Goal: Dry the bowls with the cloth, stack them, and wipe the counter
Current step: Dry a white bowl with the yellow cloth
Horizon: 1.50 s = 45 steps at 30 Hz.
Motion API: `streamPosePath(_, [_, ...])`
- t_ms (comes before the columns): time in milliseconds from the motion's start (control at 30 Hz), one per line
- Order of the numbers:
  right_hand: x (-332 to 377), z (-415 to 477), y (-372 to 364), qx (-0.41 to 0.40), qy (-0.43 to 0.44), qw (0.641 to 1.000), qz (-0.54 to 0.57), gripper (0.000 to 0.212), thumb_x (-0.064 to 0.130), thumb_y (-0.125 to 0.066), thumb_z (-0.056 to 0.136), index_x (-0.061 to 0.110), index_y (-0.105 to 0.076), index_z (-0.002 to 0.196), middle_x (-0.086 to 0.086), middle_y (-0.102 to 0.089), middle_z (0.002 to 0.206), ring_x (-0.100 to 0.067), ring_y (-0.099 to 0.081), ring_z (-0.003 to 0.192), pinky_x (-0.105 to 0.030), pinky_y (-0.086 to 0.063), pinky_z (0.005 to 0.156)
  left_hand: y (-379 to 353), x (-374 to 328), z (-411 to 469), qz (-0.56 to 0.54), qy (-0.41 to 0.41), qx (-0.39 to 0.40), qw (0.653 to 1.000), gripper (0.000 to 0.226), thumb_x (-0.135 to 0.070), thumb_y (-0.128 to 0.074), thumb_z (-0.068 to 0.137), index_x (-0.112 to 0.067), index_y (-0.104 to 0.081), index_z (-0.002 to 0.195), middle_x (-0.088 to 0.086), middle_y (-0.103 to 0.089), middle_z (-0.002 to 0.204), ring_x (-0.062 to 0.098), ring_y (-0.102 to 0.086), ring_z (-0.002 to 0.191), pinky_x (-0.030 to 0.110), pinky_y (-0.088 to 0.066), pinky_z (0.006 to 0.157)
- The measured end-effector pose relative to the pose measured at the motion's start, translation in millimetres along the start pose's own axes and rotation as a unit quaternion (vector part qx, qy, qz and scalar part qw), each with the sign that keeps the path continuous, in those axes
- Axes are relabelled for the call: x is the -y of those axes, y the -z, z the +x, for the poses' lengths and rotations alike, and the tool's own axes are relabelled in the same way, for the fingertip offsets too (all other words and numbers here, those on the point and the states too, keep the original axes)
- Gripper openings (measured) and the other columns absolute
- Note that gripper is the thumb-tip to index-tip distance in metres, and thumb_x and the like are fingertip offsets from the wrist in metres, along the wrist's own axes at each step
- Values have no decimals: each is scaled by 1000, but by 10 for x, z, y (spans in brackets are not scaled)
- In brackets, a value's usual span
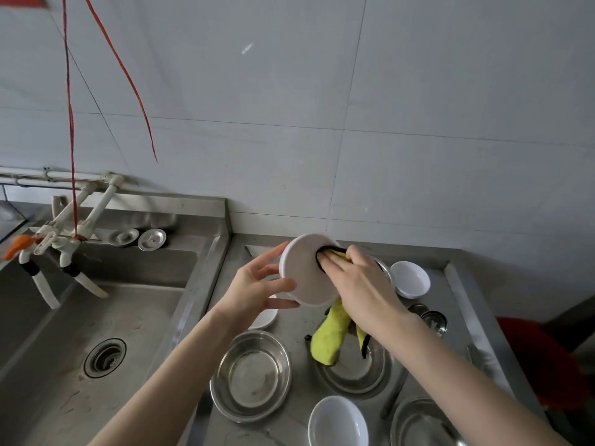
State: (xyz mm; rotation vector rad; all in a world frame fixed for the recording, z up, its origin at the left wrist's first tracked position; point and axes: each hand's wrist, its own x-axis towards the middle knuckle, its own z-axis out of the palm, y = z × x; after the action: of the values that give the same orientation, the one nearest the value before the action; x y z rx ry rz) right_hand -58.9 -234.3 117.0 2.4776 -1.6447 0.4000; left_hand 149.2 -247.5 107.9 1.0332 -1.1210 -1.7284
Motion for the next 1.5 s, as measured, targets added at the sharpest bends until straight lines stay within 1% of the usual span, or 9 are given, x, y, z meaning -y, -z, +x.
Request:
streamPosePath(167, [180, 53, 20, 9, 50, 994, 98, 73, -6, -60, 76, 20, -42, 141, 5, -55, 135, -22, -42, 101, -36, -44, 91, -85, -2, -17, 19, -2, 22, 1000, 65, 10, -67, 81, -34, -62, 129, 20, -65, 116, 33, -66, 106, 49, -58, 80])
streamPosePath(233, [250, -26, -20, 30, 48, 982, 180, 68, -6, -57, 79, 28, -46, 138, -2, -59, 116, -16, -41, 92, -33, -44, 88, -53, -14, -21, 15, -7, 18, 1000, 66, 13, -66, 81, -31, -62, 130, 20, -65, 117, 35, -66, 105, 54, -57, 83])
streamPosePath(300, [258, -99, -66, 43, 42, 972, 227, 63, -3, -53, 83, 37, -51, 131, -3, -47, 92, -15, -42, 84, -29, -46, 81, 14, -37, -25, 11, -14, 15, 1000, 67, 15, -65, 80, -28, -61, 131, 19, -65, 117, 35, -67, 104, 55, -57, 82])
streamPosePath(400, [189, -146, -130, 39, 47, 979, 196, 64, -1, -51, 84, 47, -52, 126, 2, -43, 85, -17, -43, 79, -25, -44, 75, 71, -65, -27, 21, -18, 9, 1000, 69, 18, -64, 79, -27, -61, 131, 18, -65, 115, 31, -68, 100, 54, -58, 78])
streamPosePath(567, [75, -194, -91, 25, 74, 995, 64, 45, 0, -56, 80, 27, -65, 114, 16, -67, 97, -13, -35, 85, -28, -44, 78, 94, -15, -41, 23, -13, -3, 1000, 68, 16, -67, 77, -28, -62, 130, 19, -65, 116, 31, -68, 101, 51, -59, 76])
streamPosePath(767, [-43, -261, -23, -142, -2, 986, 83, 61, -14, -47, 82, 9, -48, 139, 2, -52, 140, -23, -49, 98, -36, -48, 92, 141, 21, -92, 28, 1, -15, 999, 63, -5, -68, 73, -34, -62, 128, 17, -67, 116, 30, -67, 105, 48, -59, 75])
streamPosePath(933, [57, -294, 152, -217, 11, 963, 163, 58, -11, -39, 85, 10, -47, 139, 5, -48, 143, -24, -49, 102, -22, -37, 101, 78, 30, -84, 13, -25, -45, 999, 64, -2, -67, 72, -35, -63, 126, 17, -62, 118, 31, -66, 104, 47, -59, 74])
streamPosePath(1300, [107, -310, 402, -265, 79, 952, 129, 51, -10, -44, 87, 11, -55, 132, 6, -53, 137, -27, -51, 98, -30, -44, 96, -43, -157, 40, 51, -104, -125, 985, 66, 14, -61, 80, -29, -59, 130, 10, -64, 114, 23, -70, 96, 40, -60, 68])
streamPosePath(1500, [-17, -149, 213, -242, 0, 959, 147, 63, -14, -47, 80, 11, -49, 138, 5, -50, 140, -23, -48, 103, -28, -43, 95, -88, -207, -23, 57, -87, -53, 993, 70, 21, -56, 77, -28, -62, 127, 11, -66, 116, 28, -70, 97, 41, -60, 68])
